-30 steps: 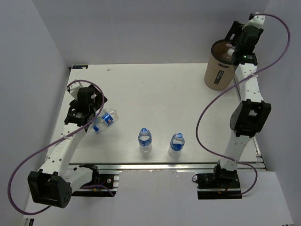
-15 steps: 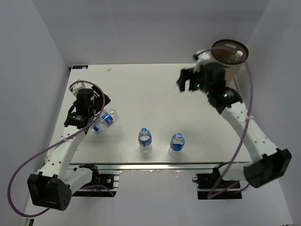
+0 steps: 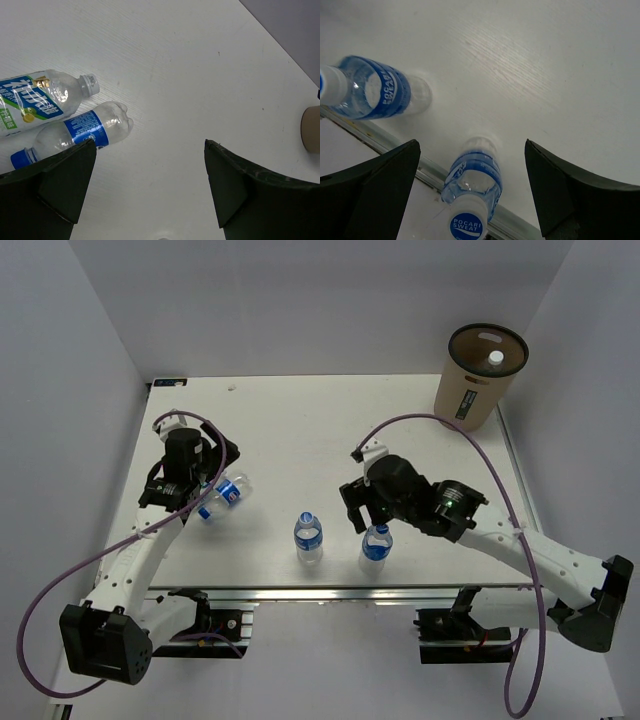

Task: Put the plastic bottles in the bin

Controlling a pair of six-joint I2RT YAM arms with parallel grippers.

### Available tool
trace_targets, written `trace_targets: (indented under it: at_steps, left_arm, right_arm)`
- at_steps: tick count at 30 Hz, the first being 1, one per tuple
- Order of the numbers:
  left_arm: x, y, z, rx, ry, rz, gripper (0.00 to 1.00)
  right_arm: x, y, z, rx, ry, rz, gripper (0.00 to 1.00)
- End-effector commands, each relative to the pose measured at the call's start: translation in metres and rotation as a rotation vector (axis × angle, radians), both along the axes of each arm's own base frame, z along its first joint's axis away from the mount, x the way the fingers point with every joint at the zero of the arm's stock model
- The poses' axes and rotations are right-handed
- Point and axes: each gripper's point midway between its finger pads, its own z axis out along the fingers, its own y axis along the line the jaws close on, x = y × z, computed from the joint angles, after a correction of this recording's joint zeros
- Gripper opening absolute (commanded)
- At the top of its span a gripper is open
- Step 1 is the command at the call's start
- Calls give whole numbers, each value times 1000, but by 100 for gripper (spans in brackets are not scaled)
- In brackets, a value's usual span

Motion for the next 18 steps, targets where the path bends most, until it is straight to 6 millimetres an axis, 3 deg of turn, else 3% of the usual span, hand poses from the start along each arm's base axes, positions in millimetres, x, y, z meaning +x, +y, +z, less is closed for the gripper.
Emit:
trace_targets:
  at_steps: [1, 5, 18]
  left_arm:
    - [-1, 3, 4, 8, -15, 7, 98]
    - [-1, 4, 5, 8, -23, 15, 98]
    - [1, 7, 1, 25, -5, 32, 98]
  right_arm:
    - [-11, -22, -28, -151, 46, -64, 89]
    - [-17, -34, -44, -208, 81, -100, 89]
    - [-36, -34, -75, -208, 172, -48, 89]
